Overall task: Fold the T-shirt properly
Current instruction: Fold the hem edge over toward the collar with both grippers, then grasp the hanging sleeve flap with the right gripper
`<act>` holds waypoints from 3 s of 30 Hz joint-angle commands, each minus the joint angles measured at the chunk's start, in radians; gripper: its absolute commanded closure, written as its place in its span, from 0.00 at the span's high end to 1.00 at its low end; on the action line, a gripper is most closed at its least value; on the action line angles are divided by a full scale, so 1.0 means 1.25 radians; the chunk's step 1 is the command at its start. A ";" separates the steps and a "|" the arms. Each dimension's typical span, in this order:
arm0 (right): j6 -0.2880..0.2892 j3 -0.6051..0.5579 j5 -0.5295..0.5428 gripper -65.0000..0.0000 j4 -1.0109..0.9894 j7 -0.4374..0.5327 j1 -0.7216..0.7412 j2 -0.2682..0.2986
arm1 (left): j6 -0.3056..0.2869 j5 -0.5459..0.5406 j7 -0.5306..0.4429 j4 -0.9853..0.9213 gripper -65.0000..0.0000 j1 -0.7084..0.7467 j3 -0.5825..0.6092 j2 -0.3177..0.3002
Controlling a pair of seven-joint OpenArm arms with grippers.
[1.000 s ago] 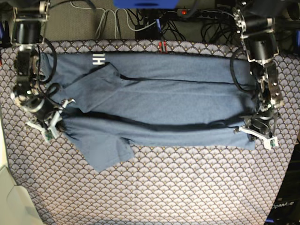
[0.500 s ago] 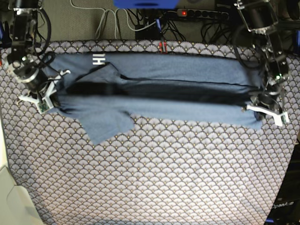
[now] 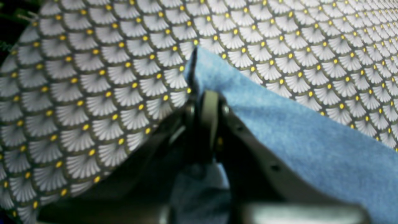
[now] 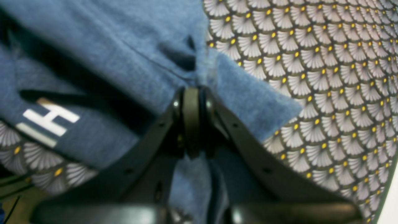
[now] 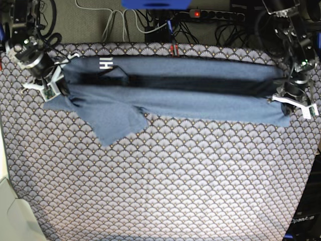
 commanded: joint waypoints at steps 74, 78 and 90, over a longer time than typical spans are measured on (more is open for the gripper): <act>0.066 -0.228 0.003 0.53 -0.280 -0.247 0.477 -0.067 | -0.002 0.005 -0.024 -0.115 0.51 -0.003 0.025 -0.016; 0.072 -0.228 0.003 0.53 -0.351 -0.246 0.517 -0.071 | -0.001 0.005 -0.021 -0.117 0.51 -0.019 0.025 -0.017; 0.073 -0.229 0.005 0.53 -0.448 -0.244 0.561 -0.082 | 0.001 0.005 -0.020 -0.117 0.51 -0.024 0.025 -0.015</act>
